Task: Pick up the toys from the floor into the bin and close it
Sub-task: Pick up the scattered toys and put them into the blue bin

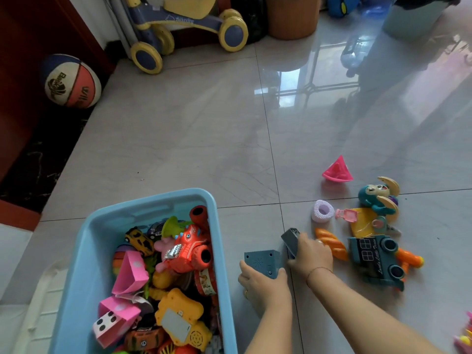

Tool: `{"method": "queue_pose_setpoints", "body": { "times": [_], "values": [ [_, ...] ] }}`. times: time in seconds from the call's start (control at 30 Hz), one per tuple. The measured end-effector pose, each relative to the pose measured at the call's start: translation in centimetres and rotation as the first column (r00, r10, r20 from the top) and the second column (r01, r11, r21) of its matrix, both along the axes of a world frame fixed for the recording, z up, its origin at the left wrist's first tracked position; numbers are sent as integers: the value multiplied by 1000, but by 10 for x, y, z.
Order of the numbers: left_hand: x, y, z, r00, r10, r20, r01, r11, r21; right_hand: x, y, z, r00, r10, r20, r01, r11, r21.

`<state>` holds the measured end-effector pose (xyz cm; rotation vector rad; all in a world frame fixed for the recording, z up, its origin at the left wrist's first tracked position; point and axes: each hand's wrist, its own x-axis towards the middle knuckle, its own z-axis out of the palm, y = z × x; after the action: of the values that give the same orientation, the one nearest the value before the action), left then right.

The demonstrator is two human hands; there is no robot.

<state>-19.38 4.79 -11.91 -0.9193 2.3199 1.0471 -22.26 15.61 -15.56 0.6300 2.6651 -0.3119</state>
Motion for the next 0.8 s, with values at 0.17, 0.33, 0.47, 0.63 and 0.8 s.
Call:
{"method": "queue_pose_setpoints", "body": {
  "times": [0.17, 0.33, 0.47, 0.63, 0.8],
  "values": [
    [39, -5, 10, 991, 93, 98, -106, 984, 146, 62, -5, 4, 983, -173, 65, 181, 970, -160],
    [89, -13, 31, 989, 64, 130, -90, 976, 200, 111, -2, 21, 889, -449, 94, 446, 798, -405],
    [99, -14, 66, 999, -38, 6, 36, 973, 229, 122, -6, 64, 746, -665, -25, 485, 569, -664],
    [97, -39, 133, 935, -150, -322, 243, 932, 269, 107, -19, 149, 632, -768, -102, 236, 315, -919],
    [112, -103, 192, 879, -79, -471, 164, 976, 141, 107, -76, 217, 731, -667, -142, 13, 221, -975]
  ]
}}
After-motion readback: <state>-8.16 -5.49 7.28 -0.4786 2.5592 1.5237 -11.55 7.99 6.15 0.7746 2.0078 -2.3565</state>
